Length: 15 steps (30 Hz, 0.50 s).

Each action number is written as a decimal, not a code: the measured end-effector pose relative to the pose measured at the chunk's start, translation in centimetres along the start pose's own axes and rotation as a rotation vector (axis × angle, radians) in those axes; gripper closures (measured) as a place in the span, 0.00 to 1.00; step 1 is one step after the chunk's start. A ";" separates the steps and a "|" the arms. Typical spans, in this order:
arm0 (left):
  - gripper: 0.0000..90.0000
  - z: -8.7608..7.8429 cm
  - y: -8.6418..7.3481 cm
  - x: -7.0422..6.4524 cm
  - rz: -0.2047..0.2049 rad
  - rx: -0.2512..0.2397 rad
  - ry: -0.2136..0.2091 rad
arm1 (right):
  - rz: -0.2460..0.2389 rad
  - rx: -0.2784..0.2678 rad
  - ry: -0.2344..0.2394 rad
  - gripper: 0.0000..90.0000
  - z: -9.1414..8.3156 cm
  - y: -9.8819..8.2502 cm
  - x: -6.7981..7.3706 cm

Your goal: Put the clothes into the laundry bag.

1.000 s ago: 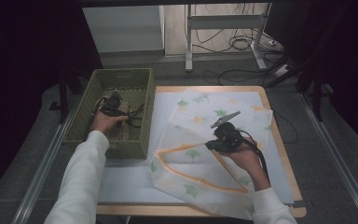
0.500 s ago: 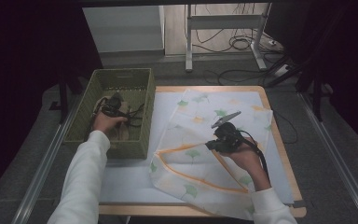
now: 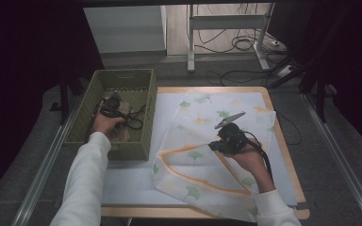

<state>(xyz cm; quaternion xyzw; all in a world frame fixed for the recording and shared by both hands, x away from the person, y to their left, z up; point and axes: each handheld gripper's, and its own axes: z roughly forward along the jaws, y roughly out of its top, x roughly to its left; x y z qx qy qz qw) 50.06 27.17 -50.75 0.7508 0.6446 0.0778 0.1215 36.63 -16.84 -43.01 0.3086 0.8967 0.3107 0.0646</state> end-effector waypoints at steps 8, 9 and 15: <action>0.50 -0.1 -0.1 0.3 -0.011 -0.007 -0.006 | 0.003 -0.007 -0.003 0.96 -0.2 -0.1 -0.1; 0.52 -0.1 -0.1 0.3 -0.019 -0.014 -0.007 | 0.002 -0.007 -0.004 0.96 -0.2 -0.1 -0.1; 0.64 -0.2 -0.2 0.6 -0.032 -0.019 -0.019 | 0.006 -0.010 -0.004 0.96 -0.3 -0.1 -0.2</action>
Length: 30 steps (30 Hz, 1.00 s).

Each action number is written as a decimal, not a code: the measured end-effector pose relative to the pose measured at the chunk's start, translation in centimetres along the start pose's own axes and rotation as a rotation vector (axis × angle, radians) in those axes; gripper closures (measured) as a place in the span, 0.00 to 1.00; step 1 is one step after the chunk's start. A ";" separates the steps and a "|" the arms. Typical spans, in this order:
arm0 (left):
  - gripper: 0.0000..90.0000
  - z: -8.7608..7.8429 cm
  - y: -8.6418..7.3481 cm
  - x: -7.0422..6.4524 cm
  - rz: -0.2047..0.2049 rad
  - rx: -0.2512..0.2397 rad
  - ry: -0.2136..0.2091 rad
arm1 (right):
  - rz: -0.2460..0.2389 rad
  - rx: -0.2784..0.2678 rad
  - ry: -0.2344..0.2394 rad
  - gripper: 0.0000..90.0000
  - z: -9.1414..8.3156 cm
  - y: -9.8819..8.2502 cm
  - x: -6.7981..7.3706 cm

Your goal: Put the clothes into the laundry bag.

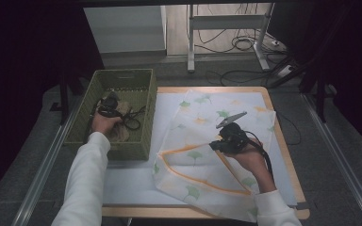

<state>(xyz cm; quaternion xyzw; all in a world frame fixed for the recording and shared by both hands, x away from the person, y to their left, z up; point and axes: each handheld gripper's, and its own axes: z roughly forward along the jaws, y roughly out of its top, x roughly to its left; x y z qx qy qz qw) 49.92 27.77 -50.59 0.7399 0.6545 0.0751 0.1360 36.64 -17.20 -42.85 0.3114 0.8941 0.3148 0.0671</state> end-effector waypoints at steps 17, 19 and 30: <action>0.83 -0.5 0.0 0.5 -0.053 -0.011 -0.032 | 0.011 0.002 -0.006 0.96 0.0 -0.1 -0.2; 0.84 -0.7 0.0 0.7 -0.062 -0.013 -0.047 | 0.011 0.005 -0.008 0.96 0.1 -0.1 -0.3; 0.87 -2.5 -0.6 1.7 -0.093 -0.121 -0.087 | 0.018 -0.008 -0.011 0.96 -0.3 -0.2 -0.4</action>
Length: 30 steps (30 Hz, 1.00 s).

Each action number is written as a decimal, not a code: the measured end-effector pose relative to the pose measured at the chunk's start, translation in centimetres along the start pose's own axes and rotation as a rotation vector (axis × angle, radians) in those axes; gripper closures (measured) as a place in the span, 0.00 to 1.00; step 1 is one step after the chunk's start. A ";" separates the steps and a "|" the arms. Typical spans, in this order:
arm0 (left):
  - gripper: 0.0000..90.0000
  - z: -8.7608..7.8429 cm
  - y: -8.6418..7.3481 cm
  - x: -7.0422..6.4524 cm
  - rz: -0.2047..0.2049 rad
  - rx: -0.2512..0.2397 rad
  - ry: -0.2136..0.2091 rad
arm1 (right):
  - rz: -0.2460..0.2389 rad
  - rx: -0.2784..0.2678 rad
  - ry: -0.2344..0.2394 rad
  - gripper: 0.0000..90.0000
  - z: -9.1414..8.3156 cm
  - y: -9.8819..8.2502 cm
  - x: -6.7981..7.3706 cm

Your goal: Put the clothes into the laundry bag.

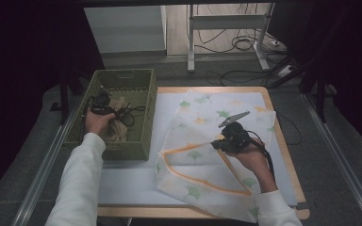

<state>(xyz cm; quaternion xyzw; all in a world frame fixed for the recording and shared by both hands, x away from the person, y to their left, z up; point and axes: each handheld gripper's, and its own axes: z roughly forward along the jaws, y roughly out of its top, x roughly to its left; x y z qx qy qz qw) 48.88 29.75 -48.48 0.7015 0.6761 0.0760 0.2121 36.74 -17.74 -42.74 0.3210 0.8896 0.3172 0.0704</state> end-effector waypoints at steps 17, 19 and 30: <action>0.88 -3.6 -0.3 0.7 -0.015 -0.187 -0.061 | 0.001 -0.005 -0.005 0.96 -0.1 0.0 -0.1; 0.88 -4.1 -0.5 0.7 -0.013 -0.207 -0.066 | 0.000 -0.006 -0.005 0.96 -0.2 0.0 -0.1; 0.89 -7.9 -1.0 1.1 -0.036 -0.367 -0.158 | 0.005 -0.013 0.003 0.96 -0.2 0.0 -0.2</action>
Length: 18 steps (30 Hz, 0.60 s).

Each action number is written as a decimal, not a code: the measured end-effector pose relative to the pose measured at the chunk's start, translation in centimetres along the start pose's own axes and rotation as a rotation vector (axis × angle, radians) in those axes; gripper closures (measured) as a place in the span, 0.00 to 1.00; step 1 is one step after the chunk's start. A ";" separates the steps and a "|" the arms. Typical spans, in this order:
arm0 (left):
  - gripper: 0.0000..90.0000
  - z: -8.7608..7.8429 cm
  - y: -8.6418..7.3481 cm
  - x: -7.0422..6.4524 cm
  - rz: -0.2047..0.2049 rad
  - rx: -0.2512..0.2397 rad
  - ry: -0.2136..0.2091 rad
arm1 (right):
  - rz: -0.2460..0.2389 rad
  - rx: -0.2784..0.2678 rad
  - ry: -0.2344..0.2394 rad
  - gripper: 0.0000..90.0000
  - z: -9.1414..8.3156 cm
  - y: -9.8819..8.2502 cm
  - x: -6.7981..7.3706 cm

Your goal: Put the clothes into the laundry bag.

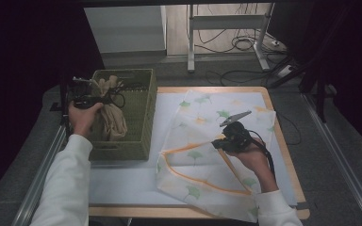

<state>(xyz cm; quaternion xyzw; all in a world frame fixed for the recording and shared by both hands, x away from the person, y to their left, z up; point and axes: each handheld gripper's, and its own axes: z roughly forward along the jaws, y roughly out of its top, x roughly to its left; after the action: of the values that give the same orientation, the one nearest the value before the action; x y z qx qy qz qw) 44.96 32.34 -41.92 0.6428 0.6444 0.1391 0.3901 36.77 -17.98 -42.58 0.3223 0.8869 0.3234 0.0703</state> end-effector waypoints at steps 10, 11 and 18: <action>0.89 -0.7 -0.3 -0.4 0.041 -0.037 -0.020 | -0.001 0.000 -0.004 0.96 -0.1 0.0 0.1; 0.89 -0.7 -0.3 -0.5 0.042 -0.040 -0.022 | -0.001 0.001 -0.004 0.96 -0.1 0.0 0.0; 0.89 -1.2 -0.2 -1.3 0.051 -0.080 -0.063 | 0.000 0.001 -0.005 0.96 -0.1 0.0 0.0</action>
<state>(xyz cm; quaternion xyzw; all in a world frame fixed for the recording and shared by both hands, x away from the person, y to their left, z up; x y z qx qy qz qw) 43.77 31.52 -40.87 0.6471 0.6091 0.1542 0.4319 36.72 -18.00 -42.53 0.3232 0.8869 0.3220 0.0724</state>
